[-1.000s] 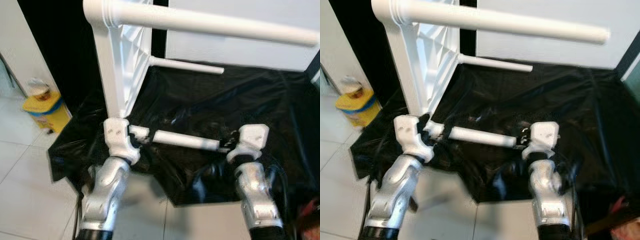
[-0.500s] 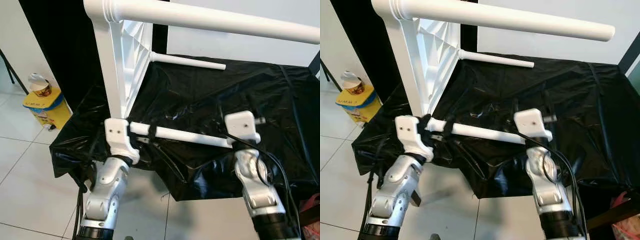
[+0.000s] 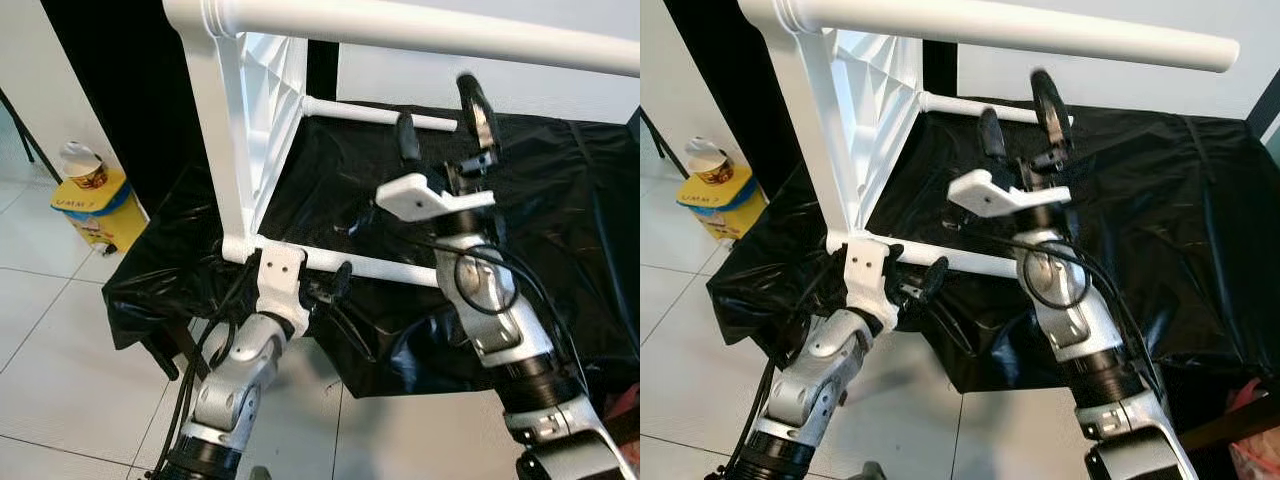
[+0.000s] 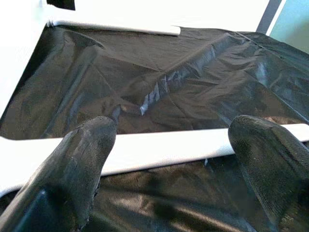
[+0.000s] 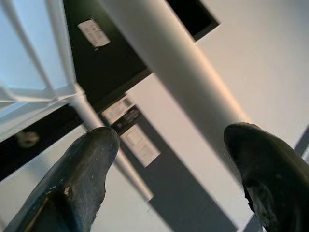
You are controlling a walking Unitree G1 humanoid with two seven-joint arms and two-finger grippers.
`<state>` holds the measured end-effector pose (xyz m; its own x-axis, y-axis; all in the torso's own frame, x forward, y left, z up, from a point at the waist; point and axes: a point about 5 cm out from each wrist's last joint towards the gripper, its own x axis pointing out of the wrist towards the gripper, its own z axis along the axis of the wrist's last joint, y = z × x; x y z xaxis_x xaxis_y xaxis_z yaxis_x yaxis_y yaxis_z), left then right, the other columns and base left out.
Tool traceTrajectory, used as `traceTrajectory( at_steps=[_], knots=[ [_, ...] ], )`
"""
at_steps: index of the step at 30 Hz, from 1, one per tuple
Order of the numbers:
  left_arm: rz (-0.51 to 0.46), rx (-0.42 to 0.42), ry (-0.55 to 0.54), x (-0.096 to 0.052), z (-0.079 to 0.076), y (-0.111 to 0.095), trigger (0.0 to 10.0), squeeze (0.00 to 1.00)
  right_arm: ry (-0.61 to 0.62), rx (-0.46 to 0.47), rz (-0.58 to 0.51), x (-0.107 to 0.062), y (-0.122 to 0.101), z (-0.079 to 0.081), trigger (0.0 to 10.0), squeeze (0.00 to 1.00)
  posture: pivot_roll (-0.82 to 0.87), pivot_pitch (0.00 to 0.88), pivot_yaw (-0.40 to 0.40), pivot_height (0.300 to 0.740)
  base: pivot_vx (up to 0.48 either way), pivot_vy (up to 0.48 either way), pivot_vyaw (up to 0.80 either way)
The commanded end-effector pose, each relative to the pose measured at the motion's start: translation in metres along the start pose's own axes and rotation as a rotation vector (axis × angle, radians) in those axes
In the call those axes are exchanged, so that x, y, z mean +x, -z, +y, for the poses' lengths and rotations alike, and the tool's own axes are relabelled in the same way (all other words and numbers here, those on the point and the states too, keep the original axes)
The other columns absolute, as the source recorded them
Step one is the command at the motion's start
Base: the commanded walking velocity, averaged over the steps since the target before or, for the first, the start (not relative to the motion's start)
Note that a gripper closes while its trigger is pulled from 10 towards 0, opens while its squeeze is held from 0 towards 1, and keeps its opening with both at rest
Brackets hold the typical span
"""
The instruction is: Building children table
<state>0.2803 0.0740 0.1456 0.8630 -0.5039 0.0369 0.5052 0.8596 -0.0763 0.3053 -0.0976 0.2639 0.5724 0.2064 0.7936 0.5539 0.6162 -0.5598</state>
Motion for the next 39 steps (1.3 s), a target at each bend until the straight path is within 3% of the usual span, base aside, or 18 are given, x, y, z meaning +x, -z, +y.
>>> traceTrajectory(
  at_steps=[1, 17, 21, 33, 37, 39],
  knots=[
    [0.028, 0.011, 0.162, 0.003, -0.009, 0.005, 10.0, 0.00, 0.036, -0.034, -0.012, 0.006, -0.001, 0.000, 10.0, 0.00, 0.03, 0.015, -0.027, 0.740, 0.000, 0.000, 0.00],
    [0.065, 0.092, 0.100, 0.033, 0.005, 0.006, 10.0, 0.00, 0.145, -0.107, -0.028, 0.017, -0.007, -0.004, 10.0, 0.00, 0.01, 0.018, -0.024, 0.740, 0.000, 0.000, 0.00],
    [0.066, 0.102, 0.093, 0.039, 0.010, 0.005, 10.0, 0.00, 0.134, -0.110, 0.004, 0.029, -0.011, -0.007, 10.0, 0.00, -0.01, 0.019, -0.020, 0.740, 0.000, 0.000, 0.00],
    [0.034, 0.103, 0.055, 0.060, 0.018, -0.005, 10.0, 0.00, -0.028, -0.202, -0.007, 0.073, -0.016, -0.017, 10.0, 0.00, -0.05, 0.020, -0.002, 0.740, 0.000, 0.000, 0.00],
    [0.046, 0.107, 0.040, 0.072, 0.016, -0.005, 10.0, 0.00, -0.158, -0.260, -0.030, 0.090, -0.017, -0.022, 10.0, 0.00, -0.08, 0.020, 0.005, 0.740, 0.000, 0.000, 0.00],
    [0.055, 0.119, -0.007, 0.083, 0.017, -0.006, 10.0, 0.00, -0.281, -0.291, -0.025, 0.096, -0.017, -0.022, 10.0, 0.00, -0.09, 0.022, 0.004, 0.740, 0.000, 0.000, 0.00]
  ],
)
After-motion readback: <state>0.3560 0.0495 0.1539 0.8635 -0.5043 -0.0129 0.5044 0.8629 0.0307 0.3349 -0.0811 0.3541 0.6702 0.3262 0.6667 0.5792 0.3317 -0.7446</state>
